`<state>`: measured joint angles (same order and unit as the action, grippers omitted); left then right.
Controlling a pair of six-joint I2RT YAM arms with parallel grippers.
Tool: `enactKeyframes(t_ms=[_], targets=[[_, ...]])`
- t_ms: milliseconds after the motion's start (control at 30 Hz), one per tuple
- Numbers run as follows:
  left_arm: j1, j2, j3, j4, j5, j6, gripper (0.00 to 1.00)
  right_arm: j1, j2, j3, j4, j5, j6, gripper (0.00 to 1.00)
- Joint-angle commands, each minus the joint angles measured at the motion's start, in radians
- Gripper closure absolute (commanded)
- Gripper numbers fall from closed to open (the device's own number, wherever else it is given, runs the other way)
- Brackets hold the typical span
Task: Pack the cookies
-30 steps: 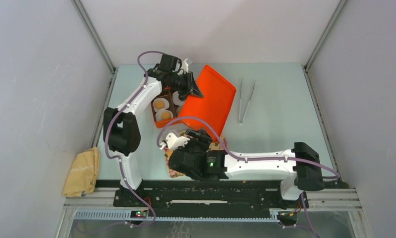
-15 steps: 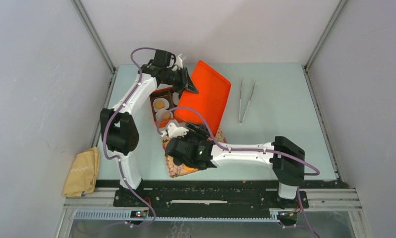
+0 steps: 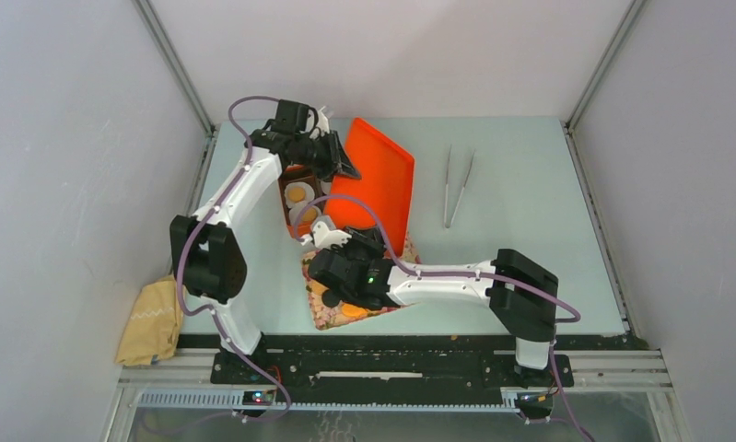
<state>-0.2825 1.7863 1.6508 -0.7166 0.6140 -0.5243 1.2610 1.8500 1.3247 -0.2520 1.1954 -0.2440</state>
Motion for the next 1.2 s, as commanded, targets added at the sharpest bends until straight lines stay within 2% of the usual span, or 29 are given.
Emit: enactKeyframes(t_ms=[0,100,200,267,400,467,533,567,633,733,800,867,933,1033,1067,1167], targets=[[-0.009,-0.016,0.058,0.013,0.117,0.064,0.87,-0.02,-0.026,0.003,0.106,0.06,0.017,1.0],[-0.007,0.006,0.107,0.056,0.146,0.044,0.57,-0.031,-0.051,0.004,0.096,0.079,0.019,1.0],[-0.004,-0.007,0.185,0.138,0.133,-0.022,0.42,-0.061,-0.099,0.004,0.073,0.078,0.022,1.0],[-0.002,-0.03,0.282,0.154,0.059,-0.035,0.36,-0.088,-0.156,0.006,0.055,0.043,0.034,1.0],[0.014,-0.091,0.441,0.161,-0.128,-0.045,0.33,-0.14,-0.235,0.083,-0.078,-0.083,0.086,1.0],[0.028,-0.161,0.442,0.174,-0.221,-0.048,0.33,-0.17,-0.251,0.174,-0.209,-0.172,0.152,1.0],[0.035,-0.234,0.394,0.177,-0.298,-0.026,0.33,-0.213,-0.266,0.291,-0.363,-0.343,0.208,1.0],[0.035,-0.278,0.344,0.181,-0.337,-0.009,0.33,-0.247,-0.276,0.373,-0.418,-0.495,0.245,1.0],[0.035,-0.371,0.206,0.217,-0.418,0.013,0.35,-0.364,-0.306,0.464,-0.468,-0.809,0.316,1.0],[0.035,-0.495,-0.039,0.298,-0.516,0.029,0.44,-0.579,-0.339,0.527,-0.45,-1.321,0.458,1.0],[0.036,-0.553,-0.137,0.314,-0.576,0.046,0.53,-0.73,-0.315,0.552,-0.418,-1.648,0.562,1.0],[0.036,-0.591,-0.204,0.316,-0.642,0.054,0.66,-0.852,-0.239,0.596,-0.407,-1.935,0.652,1.0],[0.037,-0.616,-0.249,0.319,-0.681,0.056,0.8,-0.927,-0.132,0.634,-0.412,-2.118,0.71,1.0],[0.037,-0.622,-0.279,0.323,-0.686,0.067,0.96,-0.987,-0.017,0.632,-0.332,-2.347,0.804,1.0],[0.036,-0.617,-0.285,0.321,-0.69,0.069,0.99,-0.996,0.017,0.621,-0.283,-2.411,0.851,1.0],[0.036,-0.614,-0.314,0.321,-0.715,0.068,1.0,-0.995,0.1,0.582,-0.089,-2.57,0.975,1.0]])
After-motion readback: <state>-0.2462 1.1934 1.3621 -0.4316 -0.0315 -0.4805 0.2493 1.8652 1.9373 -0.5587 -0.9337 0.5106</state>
